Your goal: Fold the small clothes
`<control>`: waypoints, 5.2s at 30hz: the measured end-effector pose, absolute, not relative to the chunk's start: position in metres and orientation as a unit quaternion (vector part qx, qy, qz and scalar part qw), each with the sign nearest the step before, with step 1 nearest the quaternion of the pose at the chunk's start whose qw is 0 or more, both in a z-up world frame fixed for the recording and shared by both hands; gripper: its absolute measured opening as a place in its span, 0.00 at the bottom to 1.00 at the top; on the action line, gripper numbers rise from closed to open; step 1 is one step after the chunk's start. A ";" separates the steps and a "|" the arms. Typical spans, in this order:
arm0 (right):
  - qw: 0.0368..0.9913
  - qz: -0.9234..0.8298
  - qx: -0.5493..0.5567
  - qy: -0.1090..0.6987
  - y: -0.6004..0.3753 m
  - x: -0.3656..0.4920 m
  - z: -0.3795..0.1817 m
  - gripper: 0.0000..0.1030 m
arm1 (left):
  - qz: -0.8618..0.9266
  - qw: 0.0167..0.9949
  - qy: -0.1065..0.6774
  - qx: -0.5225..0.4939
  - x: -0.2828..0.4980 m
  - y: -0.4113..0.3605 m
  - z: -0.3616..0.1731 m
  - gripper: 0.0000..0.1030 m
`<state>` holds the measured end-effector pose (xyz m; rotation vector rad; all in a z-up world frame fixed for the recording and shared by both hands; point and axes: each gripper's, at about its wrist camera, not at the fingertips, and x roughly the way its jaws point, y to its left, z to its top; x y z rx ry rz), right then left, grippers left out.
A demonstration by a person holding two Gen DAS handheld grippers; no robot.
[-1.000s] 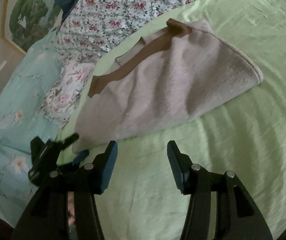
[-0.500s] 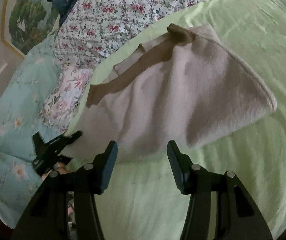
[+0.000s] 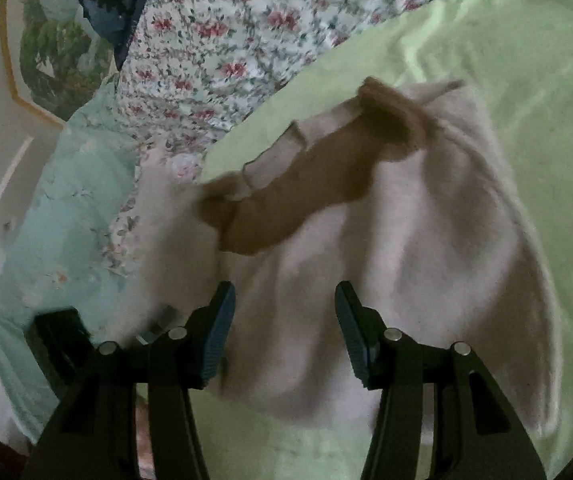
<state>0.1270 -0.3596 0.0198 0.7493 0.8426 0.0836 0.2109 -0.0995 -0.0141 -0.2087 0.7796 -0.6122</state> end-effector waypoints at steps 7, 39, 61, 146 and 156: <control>0.805 0.128 0.368 0.448 -0.335 0.199 -0.004 0.71 | -0.302 0.868 0.383 -0.094 0.214 -0.109 -0.021 0.08; 0.863 0.016 0.234 0.447 -0.451 0.191 0.009 0.16 | -0.398 0.793 0.457 -0.063 0.224 -0.287 -0.056 0.14; 0.862 -0.057 0.268 0.427 -0.459 0.130 0.022 0.72 | -0.335 0.806 0.466 -0.147 0.240 -0.126 -0.016 0.88; 0.891 0.000 0.271 0.363 -0.248 0.129 0.051 0.18 | -0.293 0.853 0.409 -0.136 0.174 0.040 0.013 0.64; 0.846 -0.034 0.326 0.421 -0.238 0.113 -0.031 0.00 | -0.339 0.800 0.463 -0.178 0.167 0.030 -0.048 0.40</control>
